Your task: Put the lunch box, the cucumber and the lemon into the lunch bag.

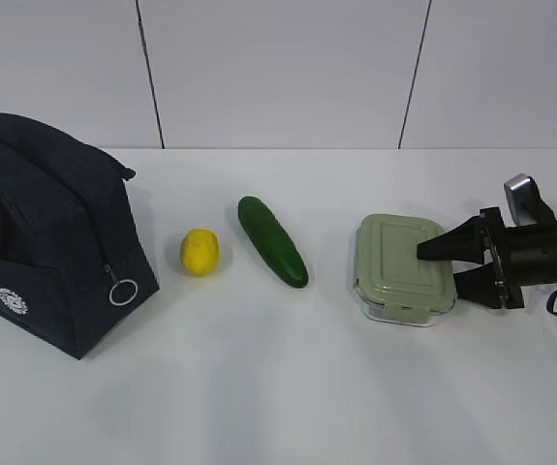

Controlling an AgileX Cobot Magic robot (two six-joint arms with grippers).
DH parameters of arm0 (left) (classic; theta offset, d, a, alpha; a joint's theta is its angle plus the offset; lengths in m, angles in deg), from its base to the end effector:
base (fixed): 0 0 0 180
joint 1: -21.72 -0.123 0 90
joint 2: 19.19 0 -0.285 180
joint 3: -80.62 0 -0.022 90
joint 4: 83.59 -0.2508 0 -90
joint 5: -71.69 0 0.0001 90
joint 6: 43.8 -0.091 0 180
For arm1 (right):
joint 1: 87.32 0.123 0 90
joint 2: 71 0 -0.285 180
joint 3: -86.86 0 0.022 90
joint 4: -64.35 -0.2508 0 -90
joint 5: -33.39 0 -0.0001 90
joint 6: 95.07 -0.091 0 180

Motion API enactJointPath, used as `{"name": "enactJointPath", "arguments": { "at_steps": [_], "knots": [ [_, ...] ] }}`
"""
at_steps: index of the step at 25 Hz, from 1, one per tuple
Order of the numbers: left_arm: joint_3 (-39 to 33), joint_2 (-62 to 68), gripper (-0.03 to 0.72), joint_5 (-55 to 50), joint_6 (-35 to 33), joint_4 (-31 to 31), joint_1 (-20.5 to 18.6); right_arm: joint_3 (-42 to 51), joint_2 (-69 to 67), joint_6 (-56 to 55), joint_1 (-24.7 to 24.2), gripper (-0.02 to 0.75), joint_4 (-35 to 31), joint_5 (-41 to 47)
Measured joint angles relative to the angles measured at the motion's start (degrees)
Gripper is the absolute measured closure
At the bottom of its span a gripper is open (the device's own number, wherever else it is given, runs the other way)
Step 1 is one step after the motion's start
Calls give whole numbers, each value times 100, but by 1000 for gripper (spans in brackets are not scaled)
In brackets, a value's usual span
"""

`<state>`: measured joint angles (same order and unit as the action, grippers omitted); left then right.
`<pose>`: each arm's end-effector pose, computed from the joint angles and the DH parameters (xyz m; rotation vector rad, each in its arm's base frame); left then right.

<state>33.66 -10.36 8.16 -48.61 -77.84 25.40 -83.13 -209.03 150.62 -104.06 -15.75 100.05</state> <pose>-0.0080 -0.0077 0.2816 0.1621 2.0737 -0.1088 0.3782 -0.0278 0.0743 0.2273 2.4102 1.4867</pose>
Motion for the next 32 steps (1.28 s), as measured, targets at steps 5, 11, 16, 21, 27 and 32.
{"name": "enactJointPath", "arguments": {
  "at_steps": [5, 11, 16, 21, 27, 32],
  "knots": [
    [0, 0, 317, 0, 0, 0, 0, 0, 0, 0, 0, 222, 0, 5],
    [0, 0, 319, 0, 0, 0, 0, 0, 0, -25, 0, 233, 0, 15],
    [0, 0, 319, 0, 0, 0, 0, 0, 0, -47, 0, 238, 0, 19],
    [0, 0, 298, 0, 0, 0, 0, 0, 0, -67, 0, 277, 0, 55],
    [0, 0, 317, 0, 0, 0, 0, 0, 0, -81, 0, 313, -13, 90],
    [0, 0, 319, 0, 0, 0, 0, 0, 0, -96, 0, 319, -13, 90]
  ]
}}
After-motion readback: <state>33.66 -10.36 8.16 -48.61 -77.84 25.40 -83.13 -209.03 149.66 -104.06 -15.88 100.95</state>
